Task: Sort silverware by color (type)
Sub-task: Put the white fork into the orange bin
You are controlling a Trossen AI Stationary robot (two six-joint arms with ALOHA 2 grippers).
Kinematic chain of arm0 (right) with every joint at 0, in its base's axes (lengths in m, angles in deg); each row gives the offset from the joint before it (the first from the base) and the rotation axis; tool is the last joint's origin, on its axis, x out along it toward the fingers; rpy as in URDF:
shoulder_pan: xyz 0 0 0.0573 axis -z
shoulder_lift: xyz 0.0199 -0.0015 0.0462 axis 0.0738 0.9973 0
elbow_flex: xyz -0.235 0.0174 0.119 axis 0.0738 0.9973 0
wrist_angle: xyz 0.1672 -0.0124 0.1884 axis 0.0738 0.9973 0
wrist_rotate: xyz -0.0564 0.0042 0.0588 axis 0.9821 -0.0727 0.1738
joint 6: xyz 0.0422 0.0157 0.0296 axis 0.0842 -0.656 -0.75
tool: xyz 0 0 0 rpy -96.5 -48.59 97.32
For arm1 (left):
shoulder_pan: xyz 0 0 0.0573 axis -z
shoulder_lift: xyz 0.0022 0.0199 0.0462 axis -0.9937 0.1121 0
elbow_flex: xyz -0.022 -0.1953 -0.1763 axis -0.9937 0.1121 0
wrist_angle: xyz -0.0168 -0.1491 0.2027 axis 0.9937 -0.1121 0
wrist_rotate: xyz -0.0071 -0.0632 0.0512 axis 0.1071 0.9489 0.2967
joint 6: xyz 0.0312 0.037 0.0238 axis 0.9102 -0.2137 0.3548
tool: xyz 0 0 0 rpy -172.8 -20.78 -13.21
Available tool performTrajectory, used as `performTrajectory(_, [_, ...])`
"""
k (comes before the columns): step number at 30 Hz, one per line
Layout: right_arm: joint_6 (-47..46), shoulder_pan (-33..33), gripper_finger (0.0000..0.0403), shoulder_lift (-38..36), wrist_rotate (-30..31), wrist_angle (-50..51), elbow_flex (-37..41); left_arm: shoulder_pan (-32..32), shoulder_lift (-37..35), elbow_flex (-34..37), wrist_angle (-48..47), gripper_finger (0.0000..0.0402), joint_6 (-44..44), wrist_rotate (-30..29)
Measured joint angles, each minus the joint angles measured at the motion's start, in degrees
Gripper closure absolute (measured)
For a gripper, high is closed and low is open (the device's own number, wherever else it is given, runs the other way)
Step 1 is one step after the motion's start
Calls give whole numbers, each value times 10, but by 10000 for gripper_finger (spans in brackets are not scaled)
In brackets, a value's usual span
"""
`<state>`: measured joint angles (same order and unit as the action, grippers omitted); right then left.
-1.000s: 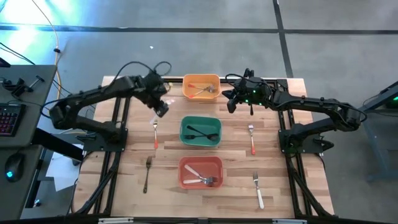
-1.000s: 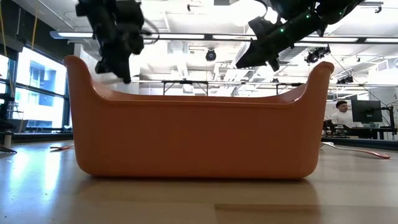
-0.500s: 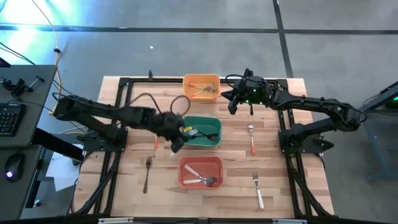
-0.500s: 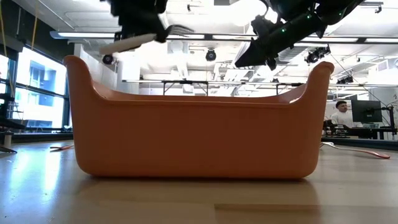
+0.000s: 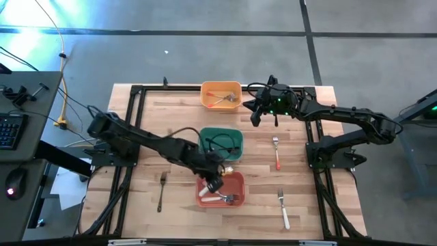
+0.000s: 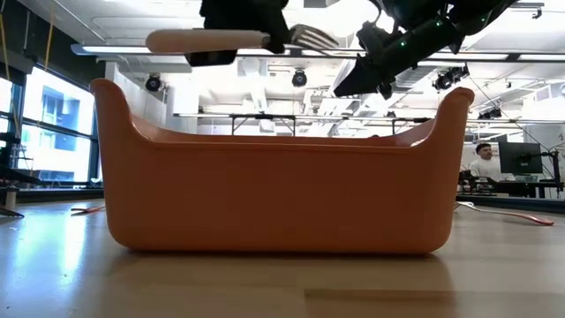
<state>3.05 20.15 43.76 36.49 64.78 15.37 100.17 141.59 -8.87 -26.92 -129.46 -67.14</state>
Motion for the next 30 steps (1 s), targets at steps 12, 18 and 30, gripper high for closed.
performTrajectory(12, [16,0,403,2,0,18,0,-2,51,1,6,397,-36,-4])
performTrajectory(18, [24,1,403,3,0,13,0,1,93,-1,29,397,-32,2])
performTrajectory(30, [27,1,403,3,2,9,0,-1,113,5,29,382,-15,24])
